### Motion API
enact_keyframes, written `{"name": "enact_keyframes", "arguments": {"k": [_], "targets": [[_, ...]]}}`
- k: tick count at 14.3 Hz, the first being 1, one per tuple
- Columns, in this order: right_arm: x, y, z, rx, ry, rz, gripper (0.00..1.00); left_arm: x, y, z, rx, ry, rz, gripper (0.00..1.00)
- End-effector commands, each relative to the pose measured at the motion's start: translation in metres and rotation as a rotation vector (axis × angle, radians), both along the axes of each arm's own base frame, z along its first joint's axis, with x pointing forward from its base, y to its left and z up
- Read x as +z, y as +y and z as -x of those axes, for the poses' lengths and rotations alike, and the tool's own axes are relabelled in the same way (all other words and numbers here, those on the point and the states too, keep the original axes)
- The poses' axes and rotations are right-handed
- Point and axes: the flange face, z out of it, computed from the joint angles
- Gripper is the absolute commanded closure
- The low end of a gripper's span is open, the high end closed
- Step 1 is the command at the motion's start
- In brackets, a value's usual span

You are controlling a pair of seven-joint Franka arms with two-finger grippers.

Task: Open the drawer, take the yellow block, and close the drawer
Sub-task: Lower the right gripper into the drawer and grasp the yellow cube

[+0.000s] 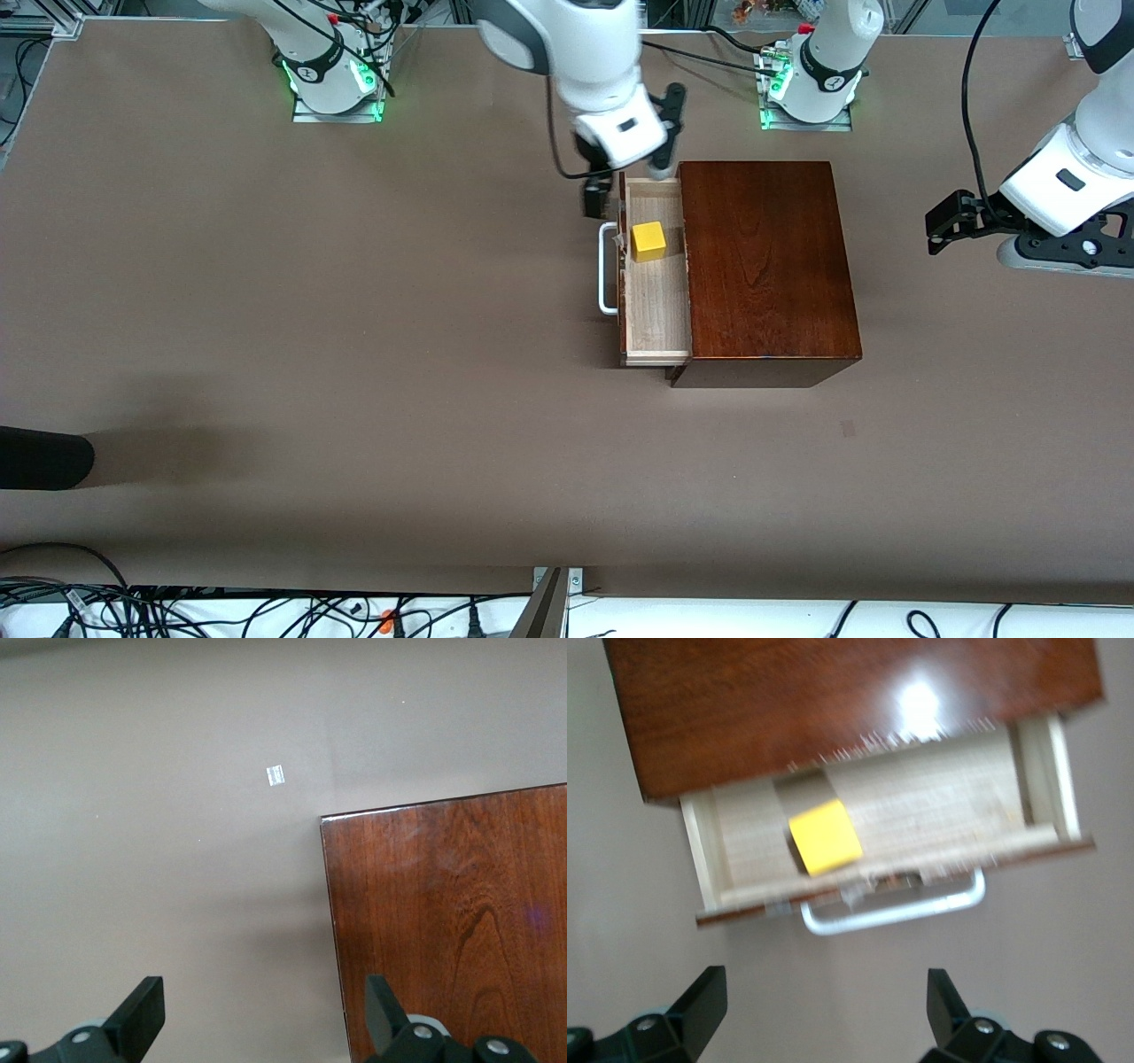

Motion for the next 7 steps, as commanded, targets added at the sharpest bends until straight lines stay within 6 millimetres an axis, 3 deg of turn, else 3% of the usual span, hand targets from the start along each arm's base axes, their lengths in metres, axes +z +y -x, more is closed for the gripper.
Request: {"name": "enact_keyframes", "arguments": {"k": [1,4,7], "targets": [[-0.047,0.042,0.013,0.101,-0.062,0.008,0.00,0.005,0.016,0.013,0.022,-0.012,0.038,0.00],[-0.085,0.069,0.020,0.132,-0.073,-0.002,0.00,0.005,0.020,0.020,0.028,-0.008,0.047,0.00],[-0.097,0.078,0.021,0.174,-0.089,0.008,0.00,0.004,0.018,0.025,0.023,-0.007,0.048,0.00]]}}
